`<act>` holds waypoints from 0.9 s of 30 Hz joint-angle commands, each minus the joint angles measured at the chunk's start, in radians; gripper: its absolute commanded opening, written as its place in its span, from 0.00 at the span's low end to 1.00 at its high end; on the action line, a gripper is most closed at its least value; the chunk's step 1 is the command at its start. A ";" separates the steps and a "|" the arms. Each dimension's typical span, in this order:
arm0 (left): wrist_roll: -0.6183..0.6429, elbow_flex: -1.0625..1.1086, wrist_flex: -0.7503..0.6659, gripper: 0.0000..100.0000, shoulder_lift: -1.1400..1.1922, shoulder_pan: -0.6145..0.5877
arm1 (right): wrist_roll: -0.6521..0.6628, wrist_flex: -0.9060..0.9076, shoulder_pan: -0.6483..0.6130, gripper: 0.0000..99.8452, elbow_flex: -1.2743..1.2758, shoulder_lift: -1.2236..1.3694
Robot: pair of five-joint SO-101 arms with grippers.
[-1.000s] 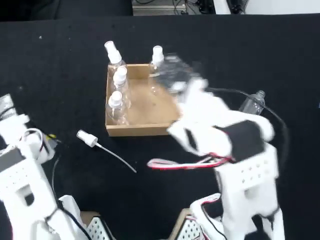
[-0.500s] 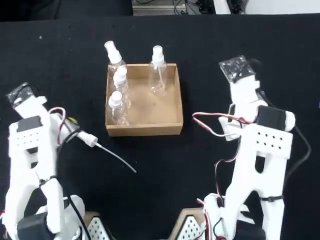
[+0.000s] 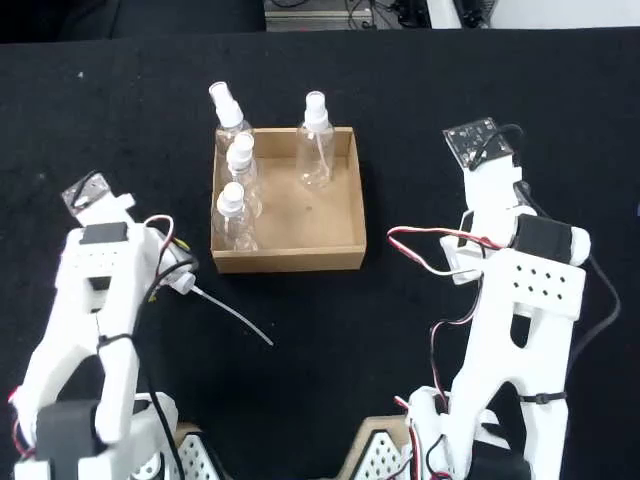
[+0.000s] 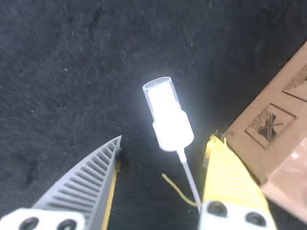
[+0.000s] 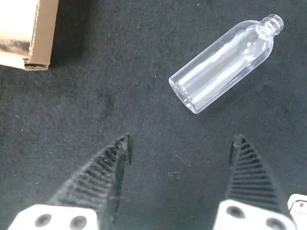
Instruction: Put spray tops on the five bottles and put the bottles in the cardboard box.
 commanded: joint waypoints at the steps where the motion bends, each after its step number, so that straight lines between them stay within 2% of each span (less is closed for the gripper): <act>1: 0.072 -0.028 -0.092 0.25 0.078 0.013 | 0.008 -0.009 0.025 0.29 0.005 0.012; 10: 0.072 -0.054 -0.106 0.24 0.178 0.001 | 0.014 -0.018 0.061 0.29 0.039 0.005; 16: 0.066 -0.050 -0.103 0.06 0.180 0.002 | 0.014 -0.018 0.061 0.29 0.038 0.005; 21: -0.035 -0.064 -0.103 0.05 0.170 -0.015 | 0.014 -0.018 0.061 0.29 0.041 0.005; 27: -0.261 -0.160 -0.104 0.05 0.176 -0.151 | 0.009 -0.020 0.061 0.29 0.041 0.007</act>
